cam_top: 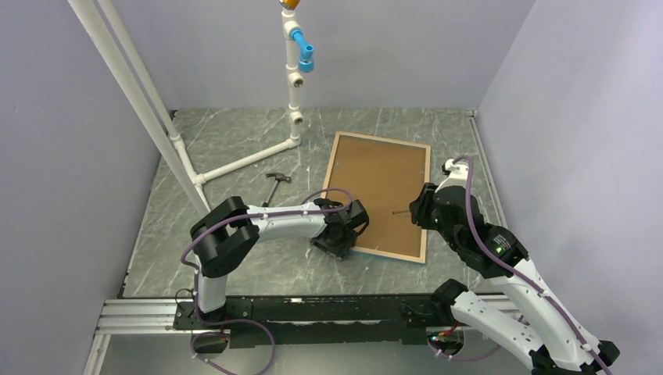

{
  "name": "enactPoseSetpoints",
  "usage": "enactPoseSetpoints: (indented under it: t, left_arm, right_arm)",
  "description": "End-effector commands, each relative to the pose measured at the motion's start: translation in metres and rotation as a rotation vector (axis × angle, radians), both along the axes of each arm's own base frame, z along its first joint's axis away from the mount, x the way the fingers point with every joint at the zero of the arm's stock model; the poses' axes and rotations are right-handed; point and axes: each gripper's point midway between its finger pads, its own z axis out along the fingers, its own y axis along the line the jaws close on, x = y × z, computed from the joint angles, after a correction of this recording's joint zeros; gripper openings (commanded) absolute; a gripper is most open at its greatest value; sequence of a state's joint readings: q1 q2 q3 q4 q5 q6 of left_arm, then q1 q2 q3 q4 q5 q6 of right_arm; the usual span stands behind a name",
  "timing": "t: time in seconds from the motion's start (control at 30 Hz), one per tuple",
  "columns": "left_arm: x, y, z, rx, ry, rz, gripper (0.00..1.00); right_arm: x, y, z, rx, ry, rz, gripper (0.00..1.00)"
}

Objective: Take the photo out of the frame

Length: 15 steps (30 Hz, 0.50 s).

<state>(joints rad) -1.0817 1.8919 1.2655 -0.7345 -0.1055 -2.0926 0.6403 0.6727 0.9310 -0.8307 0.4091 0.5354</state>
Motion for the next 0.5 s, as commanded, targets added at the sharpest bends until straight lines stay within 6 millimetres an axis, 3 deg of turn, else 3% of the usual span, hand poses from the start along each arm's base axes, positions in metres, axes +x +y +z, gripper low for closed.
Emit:
enactPoseSetpoints:
  t: [0.0, 0.23, 0.33, 0.47]
  left_arm:
    - [-0.006, 0.043, -0.016, 0.195, 0.033, 0.188, 0.46]
    - [0.009, 0.075, -0.039, 0.294, 0.011, -0.002, 0.29]
    - [0.019, 0.087, -0.042, 0.340, -0.036, -0.132, 0.17]
    - [0.025, 0.101, -0.042, 0.411, -0.100, -0.290, 0.10]
  right_arm:
    - [0.000, 0.002, 0.008, 0.028, -0.020, 0.000, 0.00]
    - [0.002, 0.003, 0.006, 0.023, -0.013, -0.001, 0.00]
    - [0.003, 0.006, 0.002, 0.014, 0.005, 0.007, 0.00]
    - [0.006, 0.012, -0.005, 0.006, 0.021, 0.032, 0.00]
